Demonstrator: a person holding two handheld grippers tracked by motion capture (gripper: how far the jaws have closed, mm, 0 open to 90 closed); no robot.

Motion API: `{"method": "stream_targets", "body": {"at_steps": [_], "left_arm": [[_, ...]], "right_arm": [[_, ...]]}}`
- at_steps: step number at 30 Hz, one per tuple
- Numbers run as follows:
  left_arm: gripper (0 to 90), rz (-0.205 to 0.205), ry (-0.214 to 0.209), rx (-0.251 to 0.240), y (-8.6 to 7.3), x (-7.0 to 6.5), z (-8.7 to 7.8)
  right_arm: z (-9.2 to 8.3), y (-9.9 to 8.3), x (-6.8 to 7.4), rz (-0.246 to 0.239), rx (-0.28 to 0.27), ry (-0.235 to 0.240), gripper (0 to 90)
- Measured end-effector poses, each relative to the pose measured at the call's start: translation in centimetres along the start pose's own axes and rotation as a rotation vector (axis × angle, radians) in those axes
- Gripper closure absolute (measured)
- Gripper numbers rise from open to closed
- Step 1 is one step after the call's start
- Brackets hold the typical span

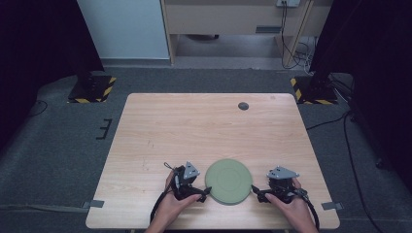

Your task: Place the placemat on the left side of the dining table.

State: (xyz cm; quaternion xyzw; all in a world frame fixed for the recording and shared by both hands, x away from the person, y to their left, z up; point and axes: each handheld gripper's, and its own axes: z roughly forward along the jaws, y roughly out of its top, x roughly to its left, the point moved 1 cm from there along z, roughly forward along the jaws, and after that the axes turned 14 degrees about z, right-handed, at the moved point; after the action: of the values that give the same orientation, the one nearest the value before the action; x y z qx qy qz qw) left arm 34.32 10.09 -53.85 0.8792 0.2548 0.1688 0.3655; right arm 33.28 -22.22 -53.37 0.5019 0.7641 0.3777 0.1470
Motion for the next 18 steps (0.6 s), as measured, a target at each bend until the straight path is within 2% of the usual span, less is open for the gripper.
{"method": "stream_targets", "body": {"at_steps": [4,5,18], "left_arm": [[0.0,0.002,0.003,0.001,0.05,0.05,0.04],[0.0,0.005,0.007,0.002,0.08,0.08,0.06],[0.0,0.010,0.032,0.005,0.35,0.39,0.26]], "right_arm": [[0.28,0.06,0.31,-0.013,0.003,0.000,6.9],[0.39,0.14,0.44,-0.012,0.002,-0.013,6.0],[0.78,0.50,0.37,-0.002,-0.009,-0.041,5.2]]}}
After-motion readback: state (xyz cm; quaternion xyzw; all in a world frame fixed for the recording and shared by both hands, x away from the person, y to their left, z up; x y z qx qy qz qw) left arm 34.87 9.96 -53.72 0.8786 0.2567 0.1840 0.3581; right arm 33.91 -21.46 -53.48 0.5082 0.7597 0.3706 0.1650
